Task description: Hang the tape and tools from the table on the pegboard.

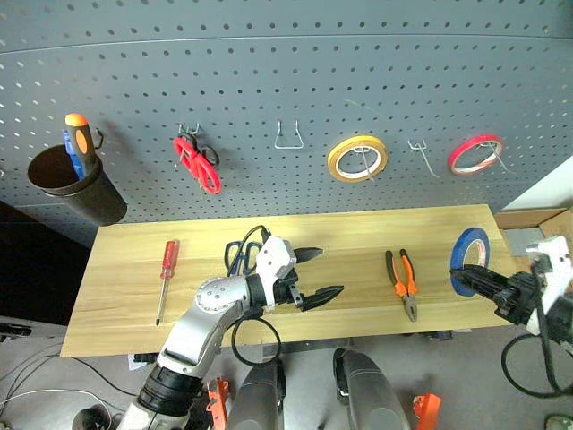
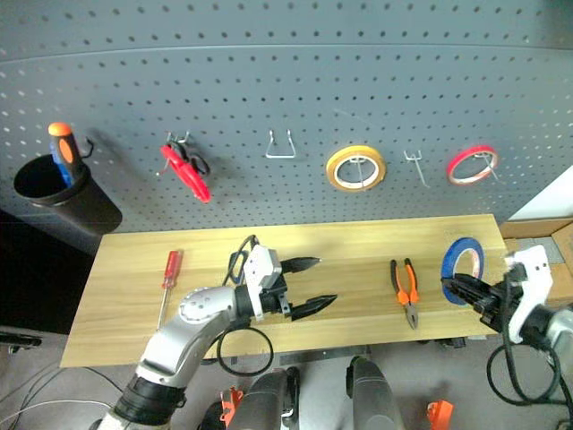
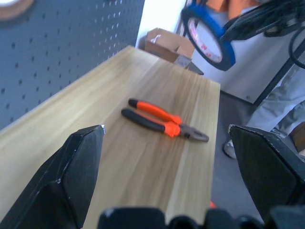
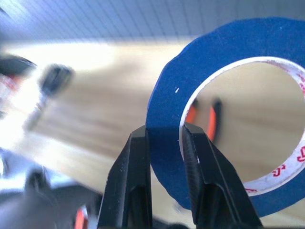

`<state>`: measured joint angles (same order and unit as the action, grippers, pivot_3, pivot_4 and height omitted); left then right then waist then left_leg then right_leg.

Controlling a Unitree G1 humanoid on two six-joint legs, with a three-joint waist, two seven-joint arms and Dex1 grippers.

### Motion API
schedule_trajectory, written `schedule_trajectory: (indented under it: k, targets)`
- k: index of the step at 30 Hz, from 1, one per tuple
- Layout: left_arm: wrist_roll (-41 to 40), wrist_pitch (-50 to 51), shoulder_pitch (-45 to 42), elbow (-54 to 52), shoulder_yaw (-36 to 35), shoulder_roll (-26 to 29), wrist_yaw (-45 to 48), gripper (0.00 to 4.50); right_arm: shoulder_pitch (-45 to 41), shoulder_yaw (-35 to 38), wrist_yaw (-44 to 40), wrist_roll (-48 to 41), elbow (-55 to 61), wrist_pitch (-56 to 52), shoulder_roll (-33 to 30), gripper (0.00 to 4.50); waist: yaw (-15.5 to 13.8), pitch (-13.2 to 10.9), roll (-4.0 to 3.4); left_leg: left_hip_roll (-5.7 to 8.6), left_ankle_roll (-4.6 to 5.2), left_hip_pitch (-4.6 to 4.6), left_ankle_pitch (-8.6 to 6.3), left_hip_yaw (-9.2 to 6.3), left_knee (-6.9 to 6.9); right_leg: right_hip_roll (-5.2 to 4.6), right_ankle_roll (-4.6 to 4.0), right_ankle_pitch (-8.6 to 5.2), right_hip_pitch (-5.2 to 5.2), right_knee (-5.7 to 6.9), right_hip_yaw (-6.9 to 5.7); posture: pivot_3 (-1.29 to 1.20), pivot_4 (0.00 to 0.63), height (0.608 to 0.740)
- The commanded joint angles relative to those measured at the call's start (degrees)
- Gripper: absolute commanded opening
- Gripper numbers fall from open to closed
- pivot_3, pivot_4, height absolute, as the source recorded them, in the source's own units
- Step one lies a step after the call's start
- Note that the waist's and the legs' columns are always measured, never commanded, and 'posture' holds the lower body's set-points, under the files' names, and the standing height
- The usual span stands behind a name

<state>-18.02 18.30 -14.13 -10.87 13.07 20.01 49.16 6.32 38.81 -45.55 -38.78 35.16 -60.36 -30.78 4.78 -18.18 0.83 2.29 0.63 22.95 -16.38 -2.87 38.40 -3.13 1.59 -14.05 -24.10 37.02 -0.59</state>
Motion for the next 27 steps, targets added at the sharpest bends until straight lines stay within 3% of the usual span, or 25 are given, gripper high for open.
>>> schedule_trajectory:
  k: [1,5,13,27]
  targets:
    - [-1.2,-1.9,-0.5,0.1,-0.5,-0.3,1.4,4.50,0.6,1.8,4.4,-3.1,6.1,5.2,2.9,0.35,0.8,0.0,-0.03,0.01,0.00,0.00,0.00,0.03,0.02,-0.01,0.00,0.00,0.00,0.02,0.03,-0.33,0.311,0.740]
    - [-0.6,-4.4,-1.3,1.4,-2.4,-2.8,-2.3,4.50,-1.8,-4.3,10.3,-3.0,10.5,7.5,4.4,0.35,2.0,0.1,-0.05,0.01,0.00,-0.02,0.00,0.12,0.28,-0.01,0.07,0.04,0.01,0.13,0.11,-0.34,0.296,0.740]
    - [1.5,-8.4,-0.8,1.3,-3.1,-4.3,-5.4,4.50,-12.3,-14.0,18.4,5.2,4.2,13.6,0.4,0.35,2.8,0.1,0.00,0.07,0.02,0.02,0.01,0.21,0.52,-0.02,0.37,0.24,0.03,0.16,0.14,-0.33,0.281,0.740]
    - [1.5,-8.1,2.2,-1.3,-3.8,-1.8,-6.3,4.50,-23.5,-22.6,19.5,9.0,-6.5,20.3,-0.5,0.35,3.1,0.1,-0.04,0.04,0.02,0.03,0.02,0.20,0.55,-0.02,0.35,0.25,0.00,0.24,0.19,-0.28,0.263,0.740]
